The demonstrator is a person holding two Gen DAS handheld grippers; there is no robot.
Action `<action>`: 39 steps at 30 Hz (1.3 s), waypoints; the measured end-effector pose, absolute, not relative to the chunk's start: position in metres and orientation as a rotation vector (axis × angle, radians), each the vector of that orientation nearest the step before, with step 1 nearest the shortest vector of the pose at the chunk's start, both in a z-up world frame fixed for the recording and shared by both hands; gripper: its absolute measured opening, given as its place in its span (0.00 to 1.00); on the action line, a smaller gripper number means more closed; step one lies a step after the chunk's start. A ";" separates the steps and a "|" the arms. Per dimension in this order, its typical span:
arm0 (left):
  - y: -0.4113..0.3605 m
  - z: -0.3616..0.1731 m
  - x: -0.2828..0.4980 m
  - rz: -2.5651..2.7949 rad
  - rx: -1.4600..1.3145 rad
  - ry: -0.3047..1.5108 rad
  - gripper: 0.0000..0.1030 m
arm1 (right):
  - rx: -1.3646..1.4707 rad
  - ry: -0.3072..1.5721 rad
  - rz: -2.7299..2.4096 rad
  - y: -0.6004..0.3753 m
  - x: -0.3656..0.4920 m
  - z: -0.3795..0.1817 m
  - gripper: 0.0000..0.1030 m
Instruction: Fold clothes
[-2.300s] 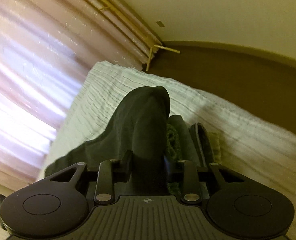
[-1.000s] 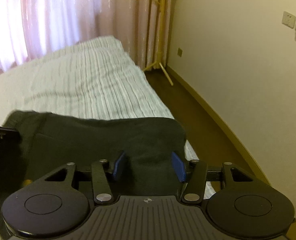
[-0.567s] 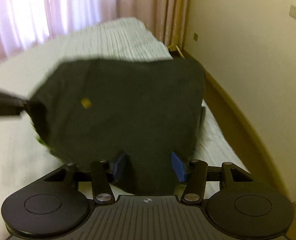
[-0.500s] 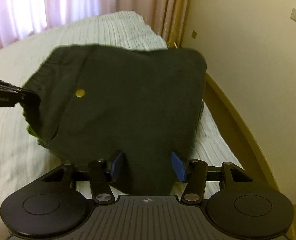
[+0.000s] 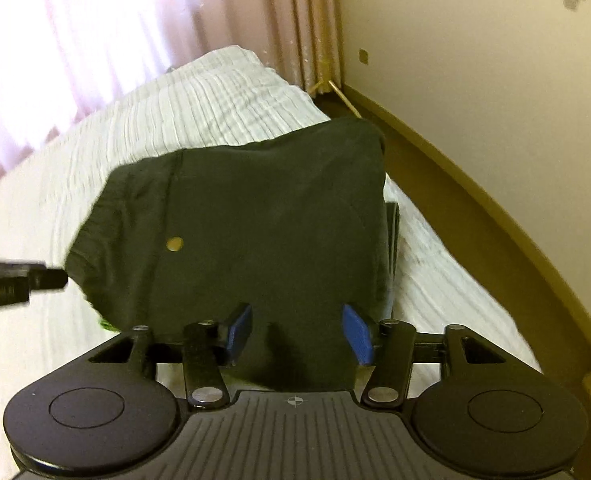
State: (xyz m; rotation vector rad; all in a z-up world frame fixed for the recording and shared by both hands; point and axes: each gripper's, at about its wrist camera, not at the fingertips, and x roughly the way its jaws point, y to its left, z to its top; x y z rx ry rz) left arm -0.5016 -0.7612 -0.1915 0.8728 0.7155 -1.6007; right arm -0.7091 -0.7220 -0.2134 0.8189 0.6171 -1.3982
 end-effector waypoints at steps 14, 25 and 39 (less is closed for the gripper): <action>-0.676 -0.132 -0.477 -1.538 0.846 0.708 0.41 | 0.933 0.619 -1.376 -0.650 -0.678 -0.161 0.79; -0.616 -0.104 -0.466 -1.600 0.814 0.695 0.41 | 0.916 0.588 -1.410 -0.578 -0.665 -0.135 1.00; -0.570 -0.101 -0.464 -1.651 0.841 0.646 0.43 | 0.895 0.619 -1.488 -0.533 -0.652 -0.125 1.00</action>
